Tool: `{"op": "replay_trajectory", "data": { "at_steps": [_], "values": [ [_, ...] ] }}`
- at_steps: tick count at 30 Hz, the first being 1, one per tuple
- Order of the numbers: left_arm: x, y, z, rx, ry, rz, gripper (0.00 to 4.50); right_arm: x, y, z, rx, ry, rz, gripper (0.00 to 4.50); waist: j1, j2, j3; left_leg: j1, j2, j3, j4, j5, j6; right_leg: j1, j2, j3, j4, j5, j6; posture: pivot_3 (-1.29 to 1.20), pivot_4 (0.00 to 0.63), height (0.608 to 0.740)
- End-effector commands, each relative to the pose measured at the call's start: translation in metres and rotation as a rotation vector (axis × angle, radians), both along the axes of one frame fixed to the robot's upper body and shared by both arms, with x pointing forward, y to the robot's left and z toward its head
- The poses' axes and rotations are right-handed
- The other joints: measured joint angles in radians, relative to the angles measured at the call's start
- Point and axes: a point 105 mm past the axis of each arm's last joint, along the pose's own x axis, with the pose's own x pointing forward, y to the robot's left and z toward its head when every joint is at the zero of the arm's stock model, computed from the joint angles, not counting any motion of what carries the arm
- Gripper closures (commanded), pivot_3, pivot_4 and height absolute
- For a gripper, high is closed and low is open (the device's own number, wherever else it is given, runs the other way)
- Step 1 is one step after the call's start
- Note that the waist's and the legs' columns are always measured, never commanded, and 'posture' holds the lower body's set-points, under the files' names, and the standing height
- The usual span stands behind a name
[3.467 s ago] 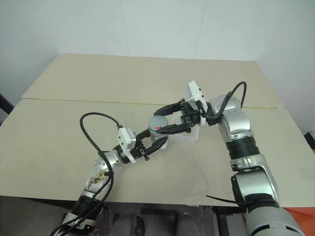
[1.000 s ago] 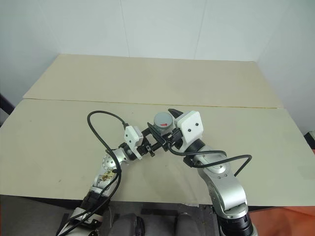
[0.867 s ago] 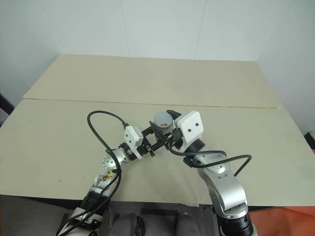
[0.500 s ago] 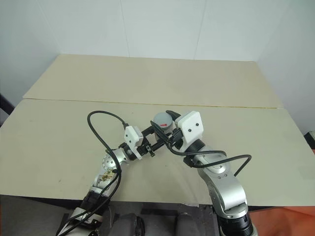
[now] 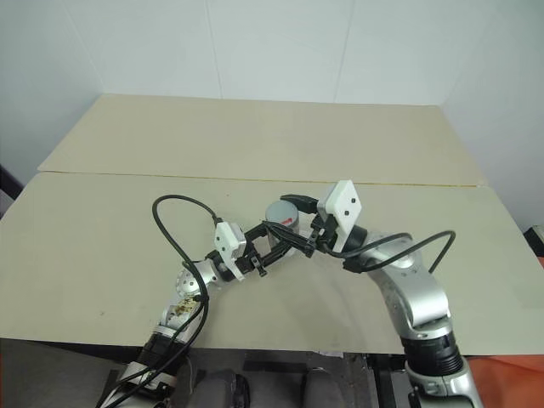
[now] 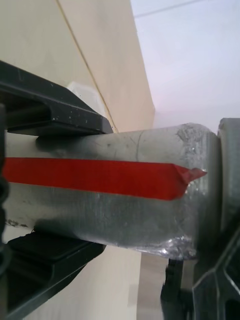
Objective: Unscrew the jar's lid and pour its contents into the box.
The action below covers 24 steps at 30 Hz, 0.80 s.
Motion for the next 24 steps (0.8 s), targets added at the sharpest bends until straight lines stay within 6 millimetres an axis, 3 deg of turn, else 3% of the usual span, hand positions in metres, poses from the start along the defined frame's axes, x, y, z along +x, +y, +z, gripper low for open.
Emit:
{"op": "replay_trajectory", "data": {
  "at_steps": [1, 10, 20, 23, 24],
  "values": [
    [-0.008, -0.002, 0.018, -0.042, -0.060, -0.042, 2.40, -0.004, 0.006, 0.010, 0.015, -0.015, 0.168, 1.72, -0.002, 0.000, 0.000, 0.000, 0.000, 0.000, 0.000, 0.000, 0.000, 0.000, 0.000, 0.000, 0.000, 0.000, 0.000, 0.00, 0.150, 0.740],
    [-0.009, -0.002, 0.019, -0.047, -0.065, -0.041, 2.40, 0.017, 0.007, 0.015, -0.046, 0.019, 0.424, 1.72, -0.001, 0.000, 0.000, -0.001, 0.000, 0.001, 0.003, 0.000, 0.000, 0.000, 0.000, 0.000, 0.000, 0.000, 0.000, 0.00, 0.150, 0.740],
    [-0.009, 0.003, 0.016, -0.036, -0.064, -0.014, 2.40, 0.026, 0.004, 0.017, -0.092, -0.012, 0.483, 1.72, 0.000, 0.001, 0.000, -0.001, 0.001, 0.001, 0.003, 0.003, -0.005, 0.000, 0.000, 0.000, 0.000, 0.000, 0.001, 0.00, 0.150, 0.740],
    [-0.010, 0.003, 0.015, -0.031, -0.063, -0.015, 2.40, 0.032, 0.002, 0.021, -0.055, 0.052, 0.485, 1.72, -0.001, 0.001, 0.000, -0.001, 0.001, 0.001, 0.003, 0.003, -0.005, 0.000, 0.000, 0.000, 0.001, 0.000, 0.001, 0.00, 0.150, 0.740],
    [-0.010, 0.003, 0.015, -0.030, -0.062, -0.016, 2.40, 0.034, 0.002, 0.023, -0.040, 0.058, 0.484, 1.37, -0.001, 0.001, 0.000, -0.001, 0.001, 0.001, 0.003, 0.003, -0.005, 0.000, 0.000, 0.000, 0.001, 0.000, 0.001, 0.00, 0.150, 0.740]
  ]
}}
